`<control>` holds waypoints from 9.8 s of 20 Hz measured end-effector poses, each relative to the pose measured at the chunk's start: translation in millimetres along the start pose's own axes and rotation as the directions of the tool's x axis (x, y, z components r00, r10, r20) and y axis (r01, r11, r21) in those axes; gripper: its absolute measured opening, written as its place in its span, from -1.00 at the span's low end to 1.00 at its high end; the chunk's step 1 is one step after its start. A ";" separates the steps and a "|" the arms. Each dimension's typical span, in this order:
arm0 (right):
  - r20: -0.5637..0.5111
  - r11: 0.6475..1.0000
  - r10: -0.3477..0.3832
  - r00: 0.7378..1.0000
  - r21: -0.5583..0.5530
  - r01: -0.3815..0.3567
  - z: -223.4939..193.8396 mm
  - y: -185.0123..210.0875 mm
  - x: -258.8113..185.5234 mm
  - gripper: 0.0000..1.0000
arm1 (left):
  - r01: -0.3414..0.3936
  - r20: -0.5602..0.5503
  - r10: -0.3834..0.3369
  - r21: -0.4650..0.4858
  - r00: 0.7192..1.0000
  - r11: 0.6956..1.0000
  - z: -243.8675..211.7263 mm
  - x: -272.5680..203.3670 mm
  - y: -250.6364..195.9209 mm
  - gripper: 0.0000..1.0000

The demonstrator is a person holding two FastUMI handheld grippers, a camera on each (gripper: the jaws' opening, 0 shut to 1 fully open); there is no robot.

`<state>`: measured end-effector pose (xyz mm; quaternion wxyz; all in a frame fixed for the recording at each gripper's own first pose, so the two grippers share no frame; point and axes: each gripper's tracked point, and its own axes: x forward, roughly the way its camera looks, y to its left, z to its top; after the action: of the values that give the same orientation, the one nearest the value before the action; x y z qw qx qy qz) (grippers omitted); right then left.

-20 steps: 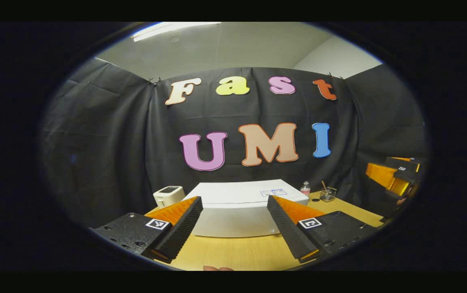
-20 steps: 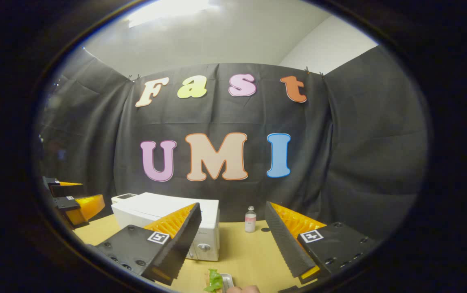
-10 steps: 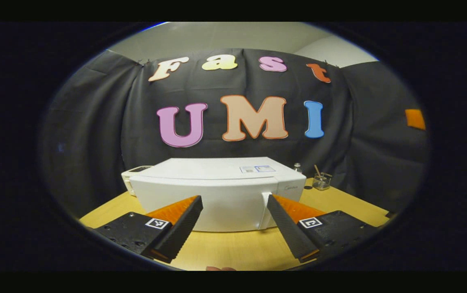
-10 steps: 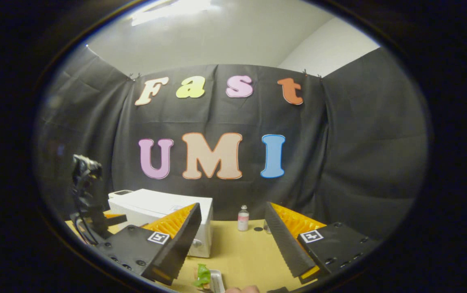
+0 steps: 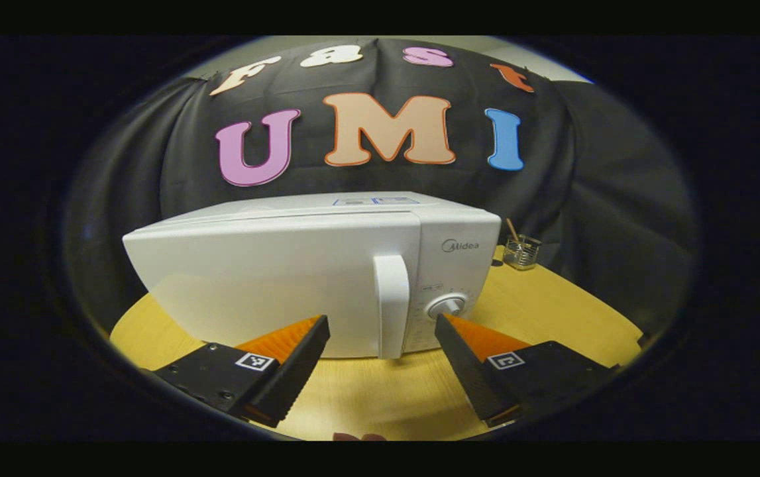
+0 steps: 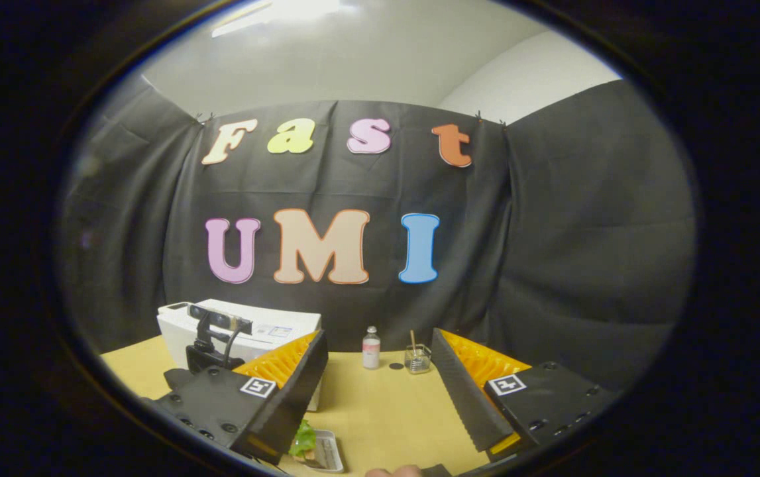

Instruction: Open the microwave oven with the left hand, put the food in, and close the microwave oven.

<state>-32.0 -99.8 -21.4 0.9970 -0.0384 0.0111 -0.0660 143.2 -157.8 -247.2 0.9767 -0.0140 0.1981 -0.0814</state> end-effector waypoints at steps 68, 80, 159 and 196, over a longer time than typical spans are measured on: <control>-0.632 0.936 0.249 0.734 -0.038 -0.350 -328.6 125.2 -38.1 0.08 | -0.258 -0.211 0.228 -0.131 0.951 0.957 -101.8 -281.4 242.5 0.96; -0.652 0.959 0.205 0.730 -0.014 -0.283 -310.2 123.9 -32.9 -0.31 | -0.239 -0.133 0.224 -0.116 0.966 0.964 -61.5 -310.2 234.9 1.00; -0.666 0.812 0.152 0.731 0.505 0.292 -312.6 365.7 138.2 0.87 | -0.143 -0.067 0.135 -0.124 0.988 0.982 -66.5 -340.1 360.2 0.89; -0.070 0.930 0.366 0.928 -0.016 -0.368 -50.3 201.1 46.7 0.94 | -0.075 -0.053 0.081 0.103 0.995 0.992 -38.7 -249.5 210.2 -0.99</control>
<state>39.2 89.0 -88.1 0.9902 -0.0477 0.0518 0.1203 -66.2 90.8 -199.5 0.9725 0.0456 0.2220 -0.0534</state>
